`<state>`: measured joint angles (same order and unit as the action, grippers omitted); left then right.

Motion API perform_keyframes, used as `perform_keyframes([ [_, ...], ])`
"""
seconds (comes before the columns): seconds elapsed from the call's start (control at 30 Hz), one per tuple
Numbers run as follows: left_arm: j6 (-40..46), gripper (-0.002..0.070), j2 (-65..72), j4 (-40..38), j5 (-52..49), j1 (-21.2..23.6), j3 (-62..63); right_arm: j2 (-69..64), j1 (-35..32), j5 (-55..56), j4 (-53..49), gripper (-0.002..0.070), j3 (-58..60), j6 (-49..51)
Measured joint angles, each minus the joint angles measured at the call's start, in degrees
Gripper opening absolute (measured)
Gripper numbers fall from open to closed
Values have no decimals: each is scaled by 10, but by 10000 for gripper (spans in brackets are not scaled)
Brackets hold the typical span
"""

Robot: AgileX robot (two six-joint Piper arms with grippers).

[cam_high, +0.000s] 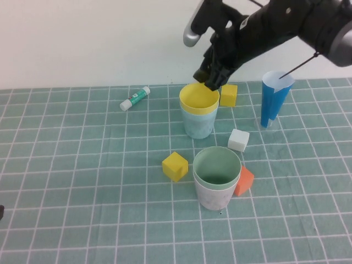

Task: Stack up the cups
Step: Pick up the blue cup

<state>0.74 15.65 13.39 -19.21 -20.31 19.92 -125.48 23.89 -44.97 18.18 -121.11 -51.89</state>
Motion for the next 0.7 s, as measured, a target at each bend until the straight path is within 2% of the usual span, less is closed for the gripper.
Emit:
perform_keyframes([
  [0.13, 0, 1, 0, 0, 9, 0, -4, -43, 0, -22, -42, 434, -28, 44],
  [0.33, 0, 1, 0, 2, 34, 0, -26, -68, 0, -39, -50, 435, -32, 69],
  [0.4, 0, 1, 0, 2, 40, 0, -30, -68, 0, -39, -52, 410, -32, 72],
  [0.47, 0, 1, 0, 2, 45, 0, -31, -68, 0, -39, -52, 326, -33, 74],
  [0.57, 0, 1, 0, 2, 49, 0, -31, -68, 0, -42, -52, 130, -33, 74],
  [0.6, 0, 1, 0, 2, 51, 0, -31, -68, 0, -44, -52, 85, -33, 74],
  [0.7, 0, 1, 0, 3, 51, 0, -31, -67, 1, -53, -46, 45, -35, 75],
])
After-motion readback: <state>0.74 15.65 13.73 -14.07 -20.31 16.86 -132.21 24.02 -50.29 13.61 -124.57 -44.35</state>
